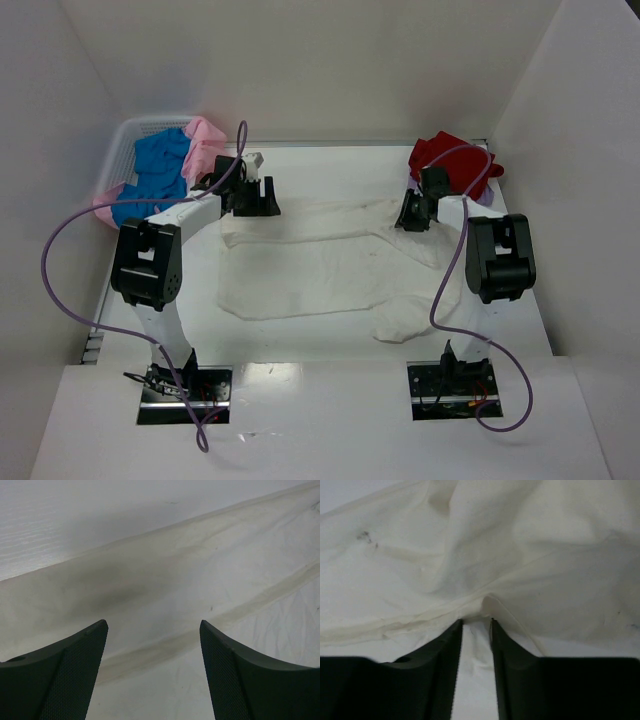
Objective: Fold and stack the t-shirts
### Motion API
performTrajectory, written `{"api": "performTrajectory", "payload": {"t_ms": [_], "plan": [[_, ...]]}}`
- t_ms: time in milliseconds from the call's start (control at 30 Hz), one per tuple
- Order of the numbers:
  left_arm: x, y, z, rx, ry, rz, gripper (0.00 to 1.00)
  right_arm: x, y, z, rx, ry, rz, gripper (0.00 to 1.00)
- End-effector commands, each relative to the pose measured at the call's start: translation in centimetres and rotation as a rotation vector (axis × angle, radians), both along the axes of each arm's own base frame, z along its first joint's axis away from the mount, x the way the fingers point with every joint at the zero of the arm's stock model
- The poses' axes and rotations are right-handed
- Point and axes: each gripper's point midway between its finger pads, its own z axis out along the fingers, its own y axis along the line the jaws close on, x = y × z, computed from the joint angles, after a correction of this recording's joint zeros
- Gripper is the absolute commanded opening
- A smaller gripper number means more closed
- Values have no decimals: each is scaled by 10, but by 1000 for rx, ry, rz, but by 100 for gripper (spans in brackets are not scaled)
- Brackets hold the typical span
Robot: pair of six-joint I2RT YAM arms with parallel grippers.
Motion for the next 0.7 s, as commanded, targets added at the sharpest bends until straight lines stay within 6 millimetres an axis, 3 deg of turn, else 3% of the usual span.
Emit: {"api": "performTrajectory", "payload": {"t_ms": [0,133,233,367,667], "plan": [[6,-4,2,-27,-12,-7,82,23,4,19,-4,-84,18,19],[6,-3,0,-21,-13,-13,82,18,9,22,3,-65,33,5],[6,-3,-3,-19,-4,-13,82,13,17,38,10,-86,49,5],[11,0,-6,-18,2,-4,82,-8,36,53,44,-91,86,4],[11,1,-6,-13,-2,-10,82,-86,75,48,119,37,128,4]]}}
